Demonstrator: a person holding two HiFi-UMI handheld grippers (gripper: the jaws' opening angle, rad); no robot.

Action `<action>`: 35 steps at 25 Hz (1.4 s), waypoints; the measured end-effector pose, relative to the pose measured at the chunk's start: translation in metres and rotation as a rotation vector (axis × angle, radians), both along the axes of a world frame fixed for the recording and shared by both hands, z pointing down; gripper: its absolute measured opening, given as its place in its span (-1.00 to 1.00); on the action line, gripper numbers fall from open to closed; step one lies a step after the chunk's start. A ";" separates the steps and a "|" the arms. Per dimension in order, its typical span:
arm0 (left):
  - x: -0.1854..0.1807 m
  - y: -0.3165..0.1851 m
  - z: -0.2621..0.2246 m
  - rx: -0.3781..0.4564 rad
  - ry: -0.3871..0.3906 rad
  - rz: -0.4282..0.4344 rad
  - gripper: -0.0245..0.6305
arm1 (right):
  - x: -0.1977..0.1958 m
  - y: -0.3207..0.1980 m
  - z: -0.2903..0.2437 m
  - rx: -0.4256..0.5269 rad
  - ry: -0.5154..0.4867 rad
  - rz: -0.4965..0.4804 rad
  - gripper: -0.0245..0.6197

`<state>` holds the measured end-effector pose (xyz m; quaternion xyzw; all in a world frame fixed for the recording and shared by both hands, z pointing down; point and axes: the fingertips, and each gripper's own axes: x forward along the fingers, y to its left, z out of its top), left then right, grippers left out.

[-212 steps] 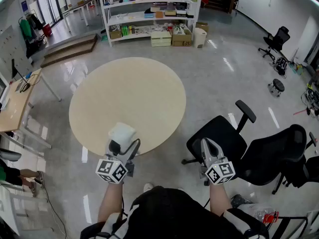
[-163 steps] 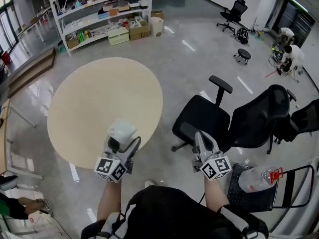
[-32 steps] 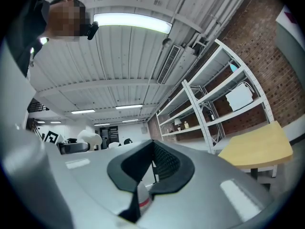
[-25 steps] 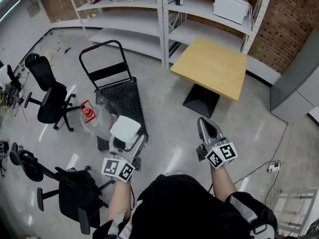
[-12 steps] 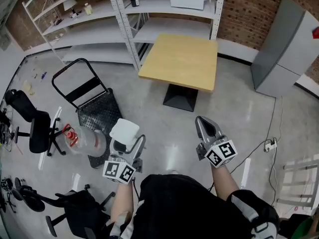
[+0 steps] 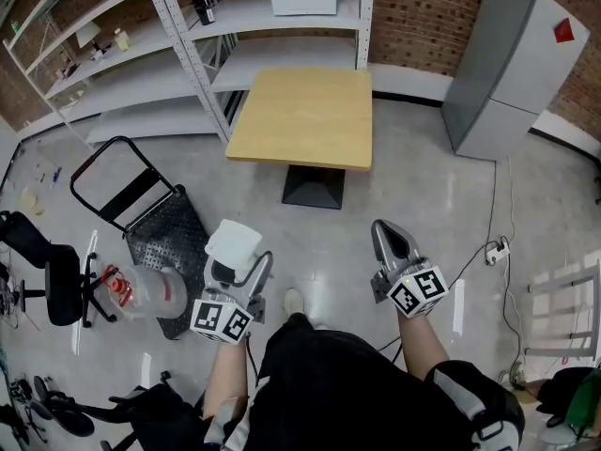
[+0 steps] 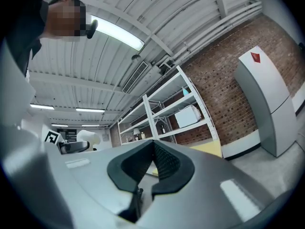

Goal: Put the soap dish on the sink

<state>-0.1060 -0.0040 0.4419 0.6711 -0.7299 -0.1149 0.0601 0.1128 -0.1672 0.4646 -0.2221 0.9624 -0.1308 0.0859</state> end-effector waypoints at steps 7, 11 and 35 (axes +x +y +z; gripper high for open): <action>-0.008 -0.034 0.000 0.000 -0.001 0.081 0.49 | -0.004 -0.013 -0.007 0.003 -0.007 0.057 -0.90; -0.015 -0.054 -0.001 0.009 0.000 0.113 0.49 | -0.002 -0.030 -0.007 -0.003 -0.002 0.105 -0.90; -0.104 -0.119 0.006 0.026 0.040 0.209 0.49 | -0.069 -0.070 -0.017 0.029 0.028 0.218 -0.90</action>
